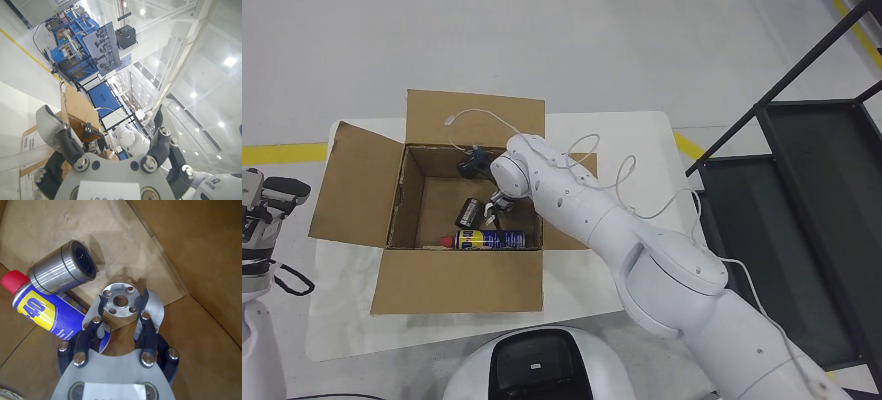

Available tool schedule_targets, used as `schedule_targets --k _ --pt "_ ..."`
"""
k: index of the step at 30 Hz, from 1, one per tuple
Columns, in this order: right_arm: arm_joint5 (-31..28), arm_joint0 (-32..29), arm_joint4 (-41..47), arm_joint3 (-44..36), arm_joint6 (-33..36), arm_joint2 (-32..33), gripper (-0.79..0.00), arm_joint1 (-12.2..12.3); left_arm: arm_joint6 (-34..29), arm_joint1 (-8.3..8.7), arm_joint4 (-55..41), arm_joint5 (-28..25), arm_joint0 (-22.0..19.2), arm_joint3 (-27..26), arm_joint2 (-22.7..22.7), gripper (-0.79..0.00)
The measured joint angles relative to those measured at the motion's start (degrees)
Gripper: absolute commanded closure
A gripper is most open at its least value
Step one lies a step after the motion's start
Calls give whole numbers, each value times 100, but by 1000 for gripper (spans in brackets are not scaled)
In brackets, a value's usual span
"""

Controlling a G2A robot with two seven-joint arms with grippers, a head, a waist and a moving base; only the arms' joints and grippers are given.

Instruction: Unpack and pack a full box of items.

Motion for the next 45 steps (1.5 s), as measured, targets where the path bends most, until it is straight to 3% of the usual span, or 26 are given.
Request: schedule_targets --k 3,6,13,15,33,37,38,42,45 --pt "-25 -25 8 86 -69 19 -191 -31 0 0 0 0 0 0 0 -785" --pt "-71 -30 4 171 -88 24 -317 -69 0 0 0 0 0 0 0 -785" --pt "-131 9 -14 332 -100 45 -425 -157 0 0 0 0 0 0 0 -785" --pt "-154 22 -25 383 -115 50 -496 -181 0 0 0 0 0 0 0 -785" --pt "-239 69 -139 838 -254 43 -551 -452 0 0 0 0 0 0 0 -785" --pt "-240 57 -163 942 -338 48 -471 -503 0 0 0 0 0 0 0 -785" --pt "-240 55 -168 967 -360 50 -385 -513 0 0 0 0 0 0 0 -785" --pt "-222 55 -200 1069 -451 61 -200 -556 0 0 0 0 0 0 0 -785" --pt "-204 60 -221 1120 -479 70 0 -583 0 0 0 0 0 0 0 -785"
